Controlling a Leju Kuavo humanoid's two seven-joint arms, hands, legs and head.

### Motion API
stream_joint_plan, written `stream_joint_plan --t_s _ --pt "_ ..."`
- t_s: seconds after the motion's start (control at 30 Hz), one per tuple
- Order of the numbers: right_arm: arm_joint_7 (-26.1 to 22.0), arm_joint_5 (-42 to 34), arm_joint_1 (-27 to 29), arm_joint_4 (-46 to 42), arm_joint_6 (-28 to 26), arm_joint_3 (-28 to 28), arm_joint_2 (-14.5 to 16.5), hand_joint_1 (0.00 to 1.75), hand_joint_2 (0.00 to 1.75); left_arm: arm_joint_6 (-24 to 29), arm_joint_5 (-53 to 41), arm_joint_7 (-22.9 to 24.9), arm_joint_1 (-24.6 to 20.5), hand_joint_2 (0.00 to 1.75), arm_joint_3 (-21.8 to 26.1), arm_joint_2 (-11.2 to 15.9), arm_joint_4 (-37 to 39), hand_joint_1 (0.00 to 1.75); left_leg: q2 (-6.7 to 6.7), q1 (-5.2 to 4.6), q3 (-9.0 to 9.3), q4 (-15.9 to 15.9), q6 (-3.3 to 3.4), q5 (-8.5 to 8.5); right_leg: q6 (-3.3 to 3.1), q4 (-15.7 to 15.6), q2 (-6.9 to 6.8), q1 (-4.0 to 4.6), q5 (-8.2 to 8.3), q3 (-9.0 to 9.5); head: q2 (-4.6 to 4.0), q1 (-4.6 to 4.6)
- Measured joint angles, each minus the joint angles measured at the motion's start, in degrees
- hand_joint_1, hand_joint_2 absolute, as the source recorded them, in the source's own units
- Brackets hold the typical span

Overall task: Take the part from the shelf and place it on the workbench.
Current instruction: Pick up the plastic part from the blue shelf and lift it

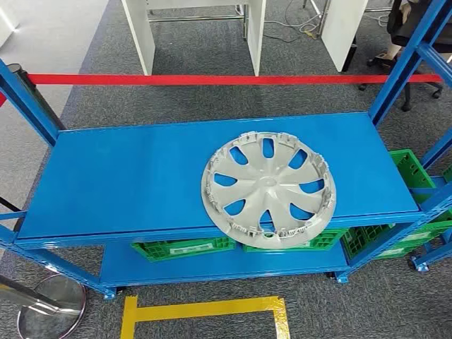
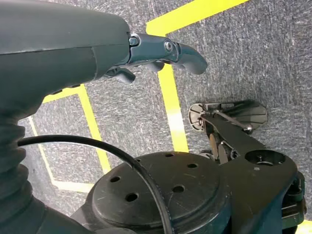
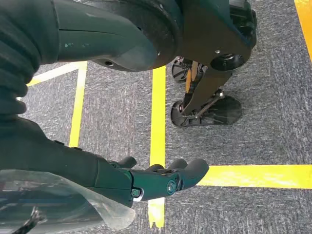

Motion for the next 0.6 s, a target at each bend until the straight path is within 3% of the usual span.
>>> stream_joint_plan --t_s 0.3,0.43,0.6 --pt "-0.26 0.0 -0.59 -0.78 -0.01 1.23 -0.7 0.0 1.75 0.15 0.71 -0.03 -0.22 1.75 -0.62 0.0 0.02 0.0 0.0 0.0 -0.05 0.0 0.0 0.0 0.0 0.0 0.01 0.0 0.01 0.1 0.0 0.0" --pt "-1.61 0.09 -2.98 -3.55 -0.02 5.44 -2.39 0.0 1.75 1.05 3.82 -0.5 -1.16 0.0 -3.17 0.0 0.02 0.0 0.02 0.0 0.09 0.01 0.02 0.04 0.03 0.0 -0.01 0.0 0.06 0.14 0.0 0.02" --pt "-3.67 0.64 -5.79 -7.5 0.48 10.86 -3.92 0.0 1.75 2.26 8.17 -1.54 -2.34 0.0 -6.7 0.0 0.02 0.0 0.02 0.0 0.17 0.06 0.04 0.13 0.06 0.0 -0.02 -0.01 0.15 0.21 0.0 0.01"
